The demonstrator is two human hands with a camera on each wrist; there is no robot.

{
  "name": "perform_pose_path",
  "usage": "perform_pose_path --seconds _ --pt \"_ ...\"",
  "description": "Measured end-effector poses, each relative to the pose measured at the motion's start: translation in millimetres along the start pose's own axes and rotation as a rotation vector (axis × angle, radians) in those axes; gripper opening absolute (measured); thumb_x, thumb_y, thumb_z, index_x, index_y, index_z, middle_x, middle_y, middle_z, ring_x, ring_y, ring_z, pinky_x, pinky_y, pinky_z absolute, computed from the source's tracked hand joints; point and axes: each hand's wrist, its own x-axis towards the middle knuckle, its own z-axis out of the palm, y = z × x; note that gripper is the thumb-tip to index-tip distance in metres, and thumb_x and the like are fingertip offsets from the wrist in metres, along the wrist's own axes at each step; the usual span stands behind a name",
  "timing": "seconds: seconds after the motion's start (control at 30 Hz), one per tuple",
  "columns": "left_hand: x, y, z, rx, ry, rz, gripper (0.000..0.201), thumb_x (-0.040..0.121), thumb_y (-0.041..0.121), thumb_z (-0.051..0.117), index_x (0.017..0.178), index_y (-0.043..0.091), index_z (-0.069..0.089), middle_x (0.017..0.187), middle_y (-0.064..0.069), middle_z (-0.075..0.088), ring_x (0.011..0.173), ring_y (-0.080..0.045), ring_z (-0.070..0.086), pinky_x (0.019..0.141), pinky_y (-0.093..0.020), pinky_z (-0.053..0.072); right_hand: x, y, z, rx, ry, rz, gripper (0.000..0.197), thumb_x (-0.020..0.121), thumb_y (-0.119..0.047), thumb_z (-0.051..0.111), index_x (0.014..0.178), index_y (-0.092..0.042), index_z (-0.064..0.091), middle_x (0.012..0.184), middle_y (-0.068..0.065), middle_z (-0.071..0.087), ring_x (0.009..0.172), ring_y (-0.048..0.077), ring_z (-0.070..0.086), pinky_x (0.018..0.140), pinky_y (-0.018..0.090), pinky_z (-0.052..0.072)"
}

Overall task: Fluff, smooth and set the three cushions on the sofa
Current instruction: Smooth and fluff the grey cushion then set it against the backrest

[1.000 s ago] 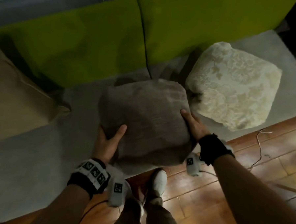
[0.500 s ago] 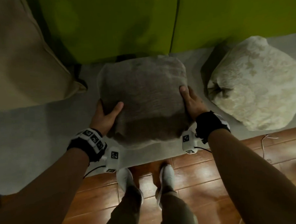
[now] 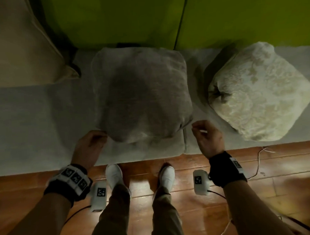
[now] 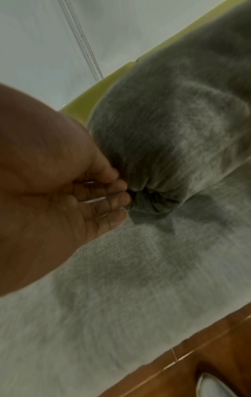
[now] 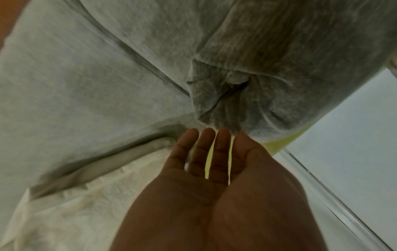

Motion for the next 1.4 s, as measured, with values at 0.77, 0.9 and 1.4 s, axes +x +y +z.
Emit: perform_pose_path --seconds 0.77,0.9,1.4 --pt "11 25 65 0.311 0.023 -0.270 0.024 0.085 -0.011 0.057 0.072 0.008 0.063 0.095 -0.014 0.065 0.070 -0.024 0.057 0.056 -0.031 0.050 49 19 42 -0.155 -0.404 0.025 0.017 0.095 -0.013 0.066 0.107 -0.005 0.075 0.110 0.011 0.072 0.100 0.025 0.065 0.061 0.006 0.034" --pt "8 22 62 0.184 0.045 -0.277 0.023 0.088 -0.006 0.057 0.080 0.016 0.058 0.097 -0.011 0.066 0.092 -0.033 0.065 0.084 -0.052 0.057 42 20 36 -0.063 -0.387 -0.044 0.021 0.095 -0.008 0.067 0.115 -0.003 0.068 0.095 -0.008 0.062 0.079 -0.004 0.057 0.070 0.002 0.044" --pt "-33 -47 23 -0.308 0.299 -0.355 0.012 0.096 0.004 0.059 0.105 0.010 0.054 0.116 -0.020 0.061 0.087 -0.025 0.067 0.059 -0.029 0.061 -2 93 -21 -0.160 -0.311 -0.003 0.023 0.091 -0.015 0.074 0.090 -0.031 0.057 0.093 -0.010 0.065 0.084 0.008 0.067 0.076 0.036 0.061"
